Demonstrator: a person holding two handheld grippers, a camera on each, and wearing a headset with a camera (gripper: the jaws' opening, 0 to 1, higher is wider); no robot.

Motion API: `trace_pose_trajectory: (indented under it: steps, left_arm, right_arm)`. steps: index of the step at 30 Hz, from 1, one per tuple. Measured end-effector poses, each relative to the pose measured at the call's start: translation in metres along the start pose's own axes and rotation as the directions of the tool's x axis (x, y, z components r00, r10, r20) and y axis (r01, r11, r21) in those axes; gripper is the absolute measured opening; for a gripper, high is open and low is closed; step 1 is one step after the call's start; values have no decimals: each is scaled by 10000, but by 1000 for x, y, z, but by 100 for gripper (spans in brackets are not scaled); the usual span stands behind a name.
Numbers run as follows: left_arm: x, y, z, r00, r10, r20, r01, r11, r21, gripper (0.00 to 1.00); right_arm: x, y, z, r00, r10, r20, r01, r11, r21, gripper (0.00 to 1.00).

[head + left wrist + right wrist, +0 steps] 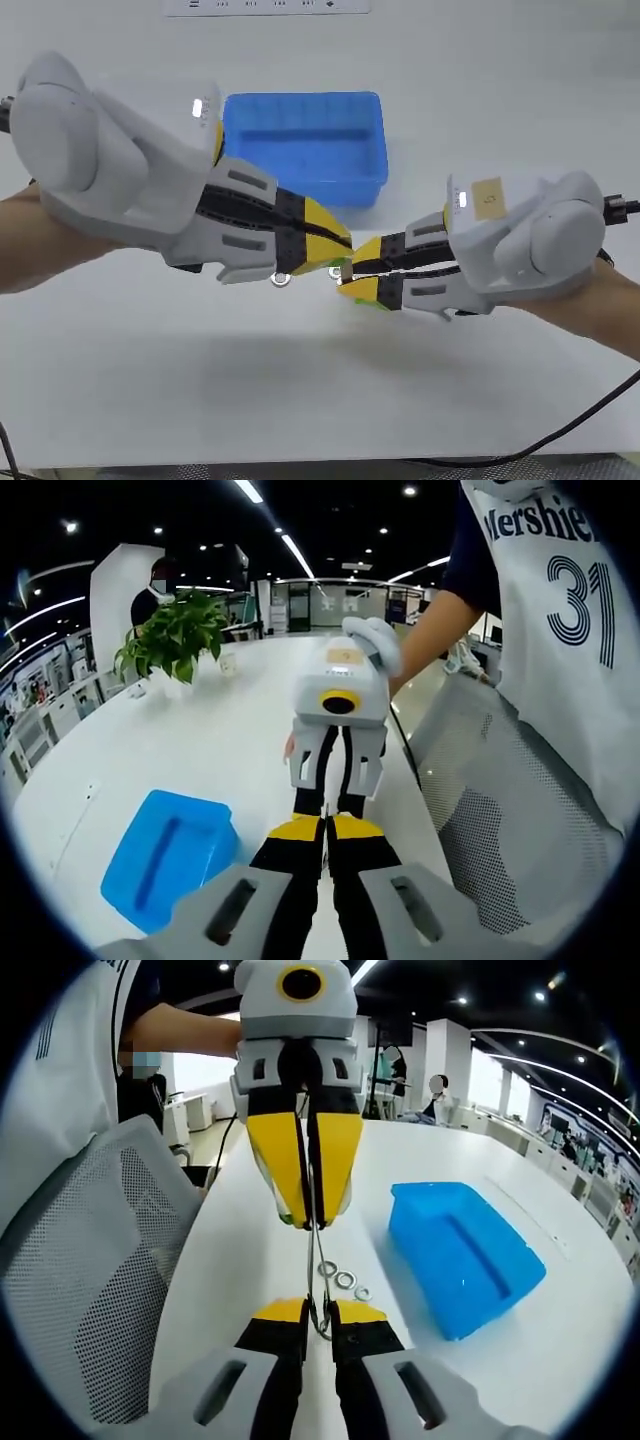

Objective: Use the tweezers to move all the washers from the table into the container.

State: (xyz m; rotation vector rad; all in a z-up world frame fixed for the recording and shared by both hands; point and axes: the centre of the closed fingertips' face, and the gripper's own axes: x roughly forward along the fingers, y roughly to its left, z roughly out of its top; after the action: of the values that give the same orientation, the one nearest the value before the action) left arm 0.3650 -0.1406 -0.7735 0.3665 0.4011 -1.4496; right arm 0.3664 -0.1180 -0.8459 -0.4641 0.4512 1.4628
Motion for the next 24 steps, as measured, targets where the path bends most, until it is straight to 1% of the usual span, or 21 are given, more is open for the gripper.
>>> trace_pose_trajectory:
  steps: [9,11,17,19,22,24]
  left_arm:
    - [-19,5,14,9988,322,366,-323,9995,24,5]
    - [-24,8,18,9981,386,475,-386,9993,0,5]
    - [-33,15,27,9966,574,587,-585,9981,173,5]
    - [-37,23,32,9955,680,659,-699,9972,263,5]
    - [-42,31,38,9934,832,794,-855,9960,264,5]
    - [-46,37,44,9910,944,954,-967,9951,192,6]
  right_arm:
    - [-6,-7,22,9997,-222,129,226,9990,-373,10]
    - [-7,-10,28,9995,-264,185,272,9987,-432,10]
    - [-10,-19,43,9986,-479,238,494,9963,-700,10]
    - [-12,-25,48,9978,-602,272,622,9949,-791,10]
    - [-15,-33,57,9968,-739,319,764,9931,-888,10]
    - [-17,-41,63,9956,-847,397,881,9916,-948,10]
